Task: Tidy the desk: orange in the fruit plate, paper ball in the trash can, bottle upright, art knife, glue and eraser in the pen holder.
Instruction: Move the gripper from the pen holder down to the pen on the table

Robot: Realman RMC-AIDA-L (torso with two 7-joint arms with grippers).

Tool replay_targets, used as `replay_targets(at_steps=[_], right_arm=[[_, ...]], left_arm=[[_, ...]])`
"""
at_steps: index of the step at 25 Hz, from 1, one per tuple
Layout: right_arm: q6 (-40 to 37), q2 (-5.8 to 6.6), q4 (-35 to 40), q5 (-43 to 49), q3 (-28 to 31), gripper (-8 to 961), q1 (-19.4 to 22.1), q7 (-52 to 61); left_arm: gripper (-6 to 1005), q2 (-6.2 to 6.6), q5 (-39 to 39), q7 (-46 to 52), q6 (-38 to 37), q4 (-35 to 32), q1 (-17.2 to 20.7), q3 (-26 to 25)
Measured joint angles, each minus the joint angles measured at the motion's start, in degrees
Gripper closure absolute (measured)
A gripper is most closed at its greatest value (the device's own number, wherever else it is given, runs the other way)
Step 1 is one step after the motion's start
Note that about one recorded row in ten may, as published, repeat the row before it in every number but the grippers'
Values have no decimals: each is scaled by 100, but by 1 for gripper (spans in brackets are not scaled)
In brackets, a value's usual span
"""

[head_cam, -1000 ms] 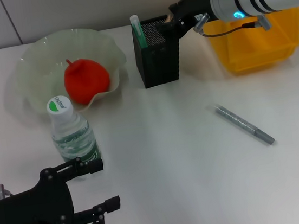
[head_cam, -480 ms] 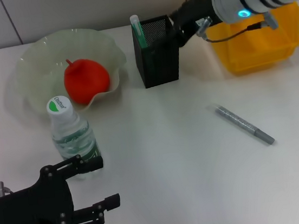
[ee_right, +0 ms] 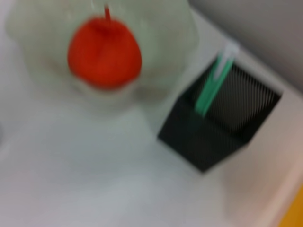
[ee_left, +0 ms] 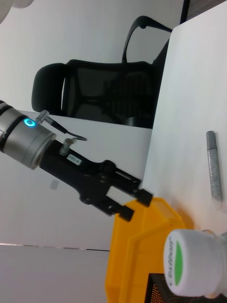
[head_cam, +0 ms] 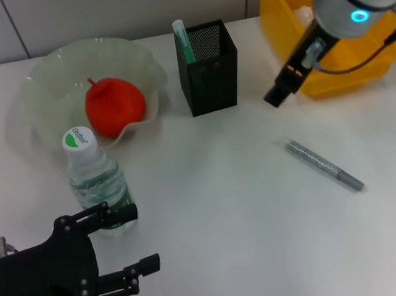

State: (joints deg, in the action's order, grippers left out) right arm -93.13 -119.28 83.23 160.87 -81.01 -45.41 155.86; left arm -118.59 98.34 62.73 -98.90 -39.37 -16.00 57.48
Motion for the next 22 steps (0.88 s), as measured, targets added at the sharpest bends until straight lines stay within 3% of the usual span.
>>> replay_targets(at_steps=[9, 22], right_arm=[[286, -7, -1490, 14, 53, 236, -78, -4], [822, 2, -2417, -165, 347, 237, 18, -286]], left_arm=[[213, -6, 0, -14, 3, 0, -24, 0], [213, -6, 0, -17, 12, 0, -39, 6]])
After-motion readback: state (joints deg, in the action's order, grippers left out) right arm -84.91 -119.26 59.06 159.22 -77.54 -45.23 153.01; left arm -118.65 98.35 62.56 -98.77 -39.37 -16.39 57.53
